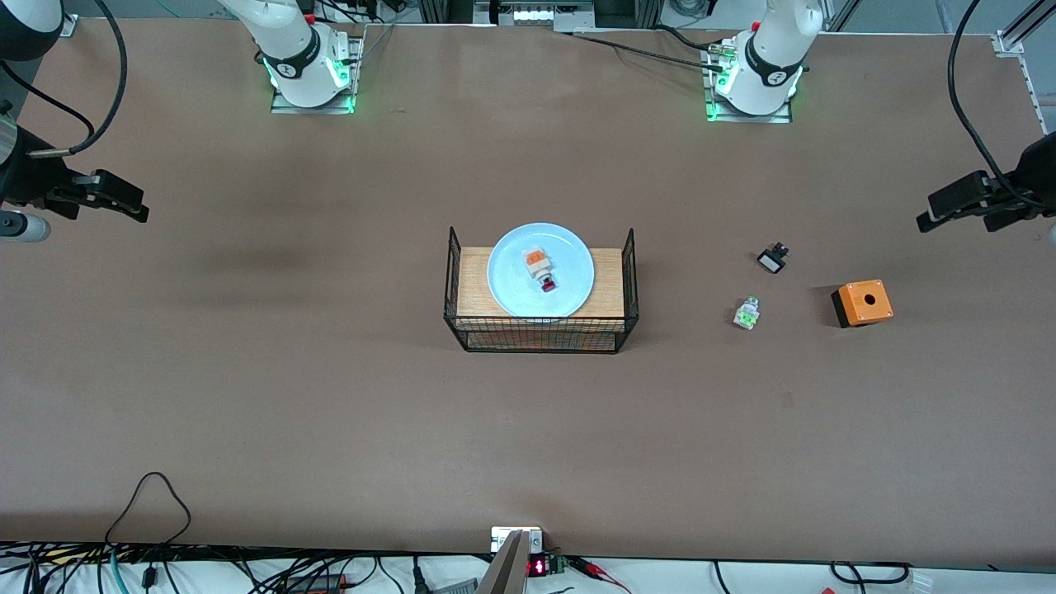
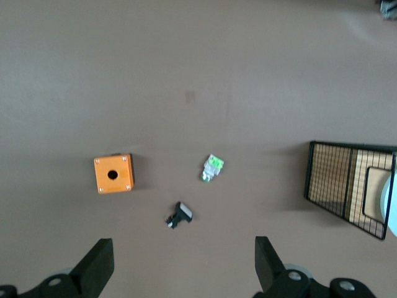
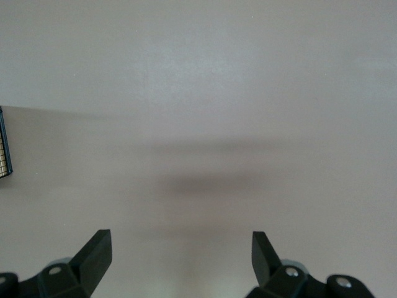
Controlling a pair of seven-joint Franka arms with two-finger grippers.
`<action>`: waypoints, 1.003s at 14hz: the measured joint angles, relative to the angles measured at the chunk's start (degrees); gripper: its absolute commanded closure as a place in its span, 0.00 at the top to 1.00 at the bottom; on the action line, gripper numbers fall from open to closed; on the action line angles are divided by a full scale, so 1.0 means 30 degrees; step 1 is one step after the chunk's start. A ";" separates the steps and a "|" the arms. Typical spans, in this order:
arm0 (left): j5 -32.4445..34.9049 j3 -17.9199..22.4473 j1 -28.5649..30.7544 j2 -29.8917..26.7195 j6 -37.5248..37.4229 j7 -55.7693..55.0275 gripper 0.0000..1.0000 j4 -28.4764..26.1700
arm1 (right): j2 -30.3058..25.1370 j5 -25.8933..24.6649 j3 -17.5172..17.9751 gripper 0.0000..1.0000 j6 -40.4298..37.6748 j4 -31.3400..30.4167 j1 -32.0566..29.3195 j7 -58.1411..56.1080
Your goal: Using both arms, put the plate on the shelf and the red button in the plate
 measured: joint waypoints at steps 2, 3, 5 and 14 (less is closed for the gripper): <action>0.0962 -0.0034 -0.0009 0.0007 0.0235 0.1023 1.00 -0.0001 | 0.0004 0.0002 -0.0001 1.00 0.0000 0.0000 -0.0071 0.0000; 0.1229 -0.0042 -0.0009 0.0013 0.0243 0.2207 1.00 -0.0001 | 0.0005 0.0002 -0.0001 1.00 0.0000 0.0000 -0.0076 0.0000; 0.1296 -0.0038 -0.0010 0.0018 0.0256 0.3186 1.00 -0.0002 | 0.0006 0.0003 -0.0001 1.00 0.0000 0.0000 -0.0076 0.0000; 0.1333 -0.0230 -0.0155 0.0771 0.3213 0.1718 1.00 -0.2057 | 0.0006 0.0011 0.0046 1.00 0.0004 0.0011 -0.0057 0.0000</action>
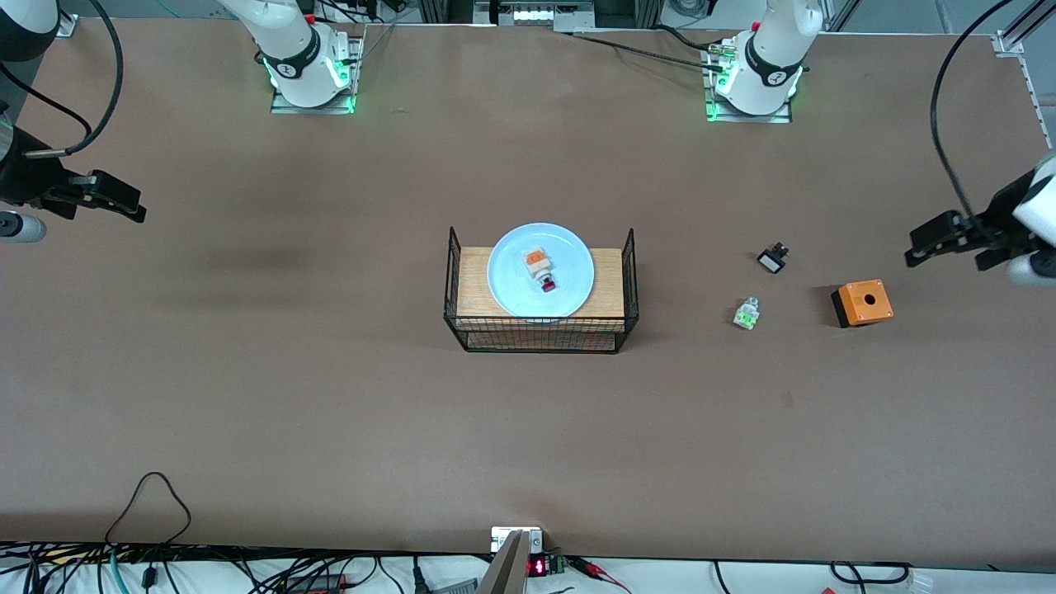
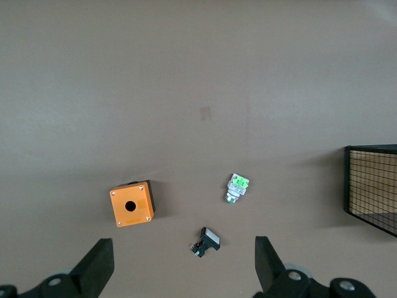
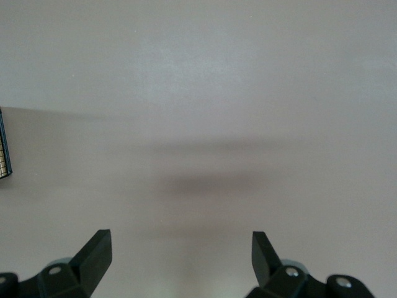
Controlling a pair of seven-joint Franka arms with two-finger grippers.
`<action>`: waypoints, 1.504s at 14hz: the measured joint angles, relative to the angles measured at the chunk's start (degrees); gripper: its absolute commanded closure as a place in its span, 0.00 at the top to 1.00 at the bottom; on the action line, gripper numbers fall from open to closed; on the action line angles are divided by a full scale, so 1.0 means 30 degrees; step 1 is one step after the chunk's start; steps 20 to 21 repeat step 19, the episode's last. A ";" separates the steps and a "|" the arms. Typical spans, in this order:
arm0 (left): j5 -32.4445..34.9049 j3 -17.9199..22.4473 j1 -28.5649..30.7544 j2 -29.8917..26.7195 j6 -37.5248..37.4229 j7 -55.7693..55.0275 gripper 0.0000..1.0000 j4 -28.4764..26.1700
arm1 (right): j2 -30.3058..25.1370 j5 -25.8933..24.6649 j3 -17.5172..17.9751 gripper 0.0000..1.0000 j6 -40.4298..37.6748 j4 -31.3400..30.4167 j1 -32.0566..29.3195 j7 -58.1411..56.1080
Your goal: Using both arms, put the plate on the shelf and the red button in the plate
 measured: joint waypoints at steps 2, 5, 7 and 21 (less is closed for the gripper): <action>0.0001 0.0000 0.0000 0.0088 0.0237 0.0000 1.00 -0.0207 | 0.0000 0.0001 0.0004 1.00 0.0000 0.0001 0.0002 0.0000; 0.0006 -0.0001 -0.0001 -0.0003 0.0234 -0.0001 1.00 -0.0200 | 0.0000 0.0001 0.0004 1.00 0.0000 0.0001 0.0002 0.0000; 0.0006 -0.0001 -0.0003 -0.0093 -0.0515 -0.0003 1.00 -0.0117 | 0.0000 0.0001 0.0004 1.00 0.0000 0.0001 0.0003 -0.0002; 0.0006 -0.0002 -0.0015 -0.0291 -0.5293 -0.0268 1.00 0.0337 | 0.0000 0.0001 0.0005 1.00 0.0000 0.0002 0.0003 -0.0003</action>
